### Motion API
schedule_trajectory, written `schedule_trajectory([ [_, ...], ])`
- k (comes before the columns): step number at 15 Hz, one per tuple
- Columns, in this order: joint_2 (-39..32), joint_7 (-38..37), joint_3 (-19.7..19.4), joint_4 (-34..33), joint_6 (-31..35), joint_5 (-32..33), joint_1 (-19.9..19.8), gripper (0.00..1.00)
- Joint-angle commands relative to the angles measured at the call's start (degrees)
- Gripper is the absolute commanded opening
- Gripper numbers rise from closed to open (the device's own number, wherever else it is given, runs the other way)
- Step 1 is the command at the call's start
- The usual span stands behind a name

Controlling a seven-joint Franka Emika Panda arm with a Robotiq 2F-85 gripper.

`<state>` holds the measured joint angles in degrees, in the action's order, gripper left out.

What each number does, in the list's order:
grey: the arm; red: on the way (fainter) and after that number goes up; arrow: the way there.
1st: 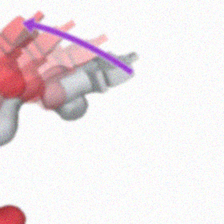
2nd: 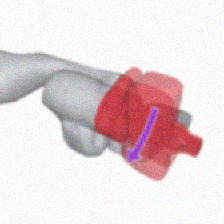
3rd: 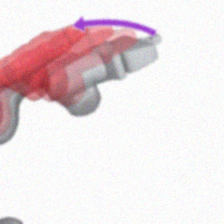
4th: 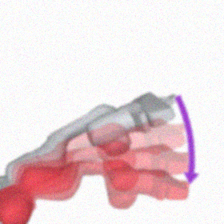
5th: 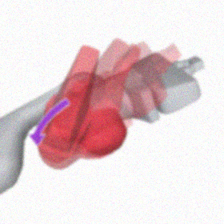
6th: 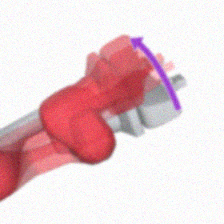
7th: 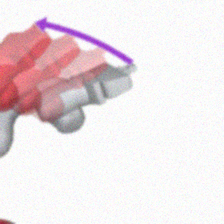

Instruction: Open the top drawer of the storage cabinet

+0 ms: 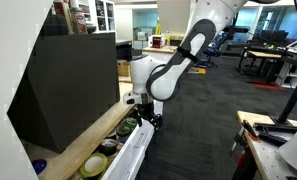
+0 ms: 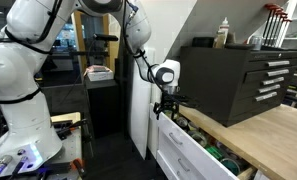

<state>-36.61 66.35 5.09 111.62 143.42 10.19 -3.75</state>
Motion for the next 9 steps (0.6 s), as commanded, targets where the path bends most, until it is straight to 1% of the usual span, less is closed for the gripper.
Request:
schedule_trajectory([
  [1,-4.67,4.03,0.85,-5.33,1.12,1.21,-1.04,1.00],
  [3,-6.54,5.77,0.77,-7.78,0.92,1.75,-0.92,1.00],
  [4,-6.59,4.90,0.73,-8.53,-0.72,0.99,-0.75,1.00],
  [5,-5.45,3.69,0.42,-6.34,-0.19,1.02,-0.35,1.00],
  [9,-6.56,3.70,0.43,-7.95,-0.24,1.02,-0.34,1.00],
])
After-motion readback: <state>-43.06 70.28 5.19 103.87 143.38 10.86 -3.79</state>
